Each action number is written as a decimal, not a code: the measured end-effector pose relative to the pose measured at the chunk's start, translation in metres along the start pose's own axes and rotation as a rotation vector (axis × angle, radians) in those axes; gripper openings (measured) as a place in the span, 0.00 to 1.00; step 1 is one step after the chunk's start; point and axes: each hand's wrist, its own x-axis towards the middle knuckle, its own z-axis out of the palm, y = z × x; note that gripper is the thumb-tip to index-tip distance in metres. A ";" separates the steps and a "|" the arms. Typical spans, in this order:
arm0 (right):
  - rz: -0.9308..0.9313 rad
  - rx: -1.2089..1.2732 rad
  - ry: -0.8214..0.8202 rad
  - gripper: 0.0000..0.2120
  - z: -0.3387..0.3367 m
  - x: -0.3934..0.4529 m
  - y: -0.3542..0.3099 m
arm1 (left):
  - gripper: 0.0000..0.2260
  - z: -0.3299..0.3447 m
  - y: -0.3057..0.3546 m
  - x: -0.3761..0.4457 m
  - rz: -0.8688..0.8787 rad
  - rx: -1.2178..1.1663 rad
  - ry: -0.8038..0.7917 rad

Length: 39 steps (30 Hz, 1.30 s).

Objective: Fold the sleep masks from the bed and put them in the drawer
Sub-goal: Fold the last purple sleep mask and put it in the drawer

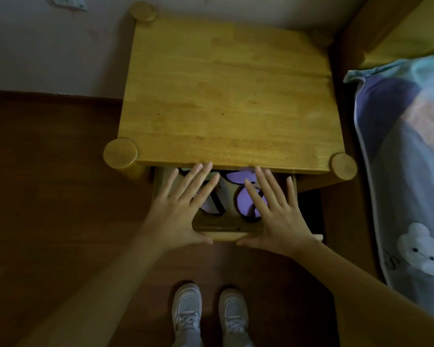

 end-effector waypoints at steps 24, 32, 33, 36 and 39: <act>0.220 -0.194 0.619 0.09 0.000 0.076 0.010 | 0.22 -0.002 -0.007 0.071 0.009 0.343 0.431; 0.227 -0.173 0.658 0.07 -0.005 0.082 0.010 | 0.24 0.000 -0.011 0.076 0.040 0.376 0.445; 0.227 -0.170 0.658 0.08 -0.004 0.082 0.010 | 0.24 0.002 -0.011 0.076 0.034 0.372 0.460; 0.222 -0.159 0.674 0.07 -0.002 0.082 0.010 | 0.24 0.005 -0.012 0.076 0.026 0.368 0.496; 0.228 -0.150 0.638 0.06 -0.005 0.083 0.009 | 0.22 0.007 -0.012 0.071 0.004 0.372 0.481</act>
